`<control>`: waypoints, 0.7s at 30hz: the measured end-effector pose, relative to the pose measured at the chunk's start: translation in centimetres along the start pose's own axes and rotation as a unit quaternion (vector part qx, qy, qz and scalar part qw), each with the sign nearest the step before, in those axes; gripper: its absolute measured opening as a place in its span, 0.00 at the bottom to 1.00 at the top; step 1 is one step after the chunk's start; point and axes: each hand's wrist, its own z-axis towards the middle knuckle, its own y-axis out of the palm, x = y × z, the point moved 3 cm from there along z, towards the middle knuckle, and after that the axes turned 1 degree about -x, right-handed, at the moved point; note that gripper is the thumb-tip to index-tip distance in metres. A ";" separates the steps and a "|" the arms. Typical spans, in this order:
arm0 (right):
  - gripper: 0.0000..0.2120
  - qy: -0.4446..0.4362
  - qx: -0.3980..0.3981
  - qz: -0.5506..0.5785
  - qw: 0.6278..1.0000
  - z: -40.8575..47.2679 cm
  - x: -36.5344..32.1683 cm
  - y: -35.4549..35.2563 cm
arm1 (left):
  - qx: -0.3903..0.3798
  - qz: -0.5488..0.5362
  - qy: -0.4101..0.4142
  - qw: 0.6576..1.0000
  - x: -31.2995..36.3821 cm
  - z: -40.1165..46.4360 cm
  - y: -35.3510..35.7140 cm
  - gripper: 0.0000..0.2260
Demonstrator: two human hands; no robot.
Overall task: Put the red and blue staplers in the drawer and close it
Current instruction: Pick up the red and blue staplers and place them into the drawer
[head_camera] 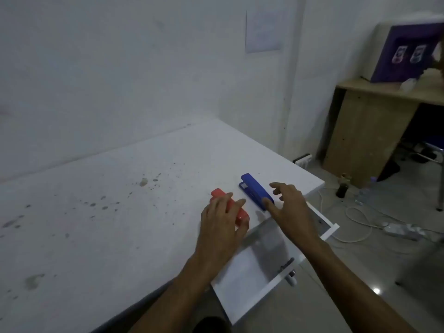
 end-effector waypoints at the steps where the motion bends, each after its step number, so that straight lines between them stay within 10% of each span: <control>1: 0.24 0.008 -0.003 -0.014 1.000 0.2 0.1 0.3 | -0.013 0.007 -0.001 1.000 -0.1 0.0 0.2 0.23; 10: 0.20 -0.016 0.001 -0.094 0.995 1.1 1.3 2.8 | 0.077 0.003 0.034 0.996 -1.3 0.0 -0.4 0.14; 21: 0.17 -0.014 -0.010 -0.026 1.000 -1.8 1.9 0.3 | 0.016 -0.104 -0.114 0.988 -4.7 -1.0 -2.0 0.26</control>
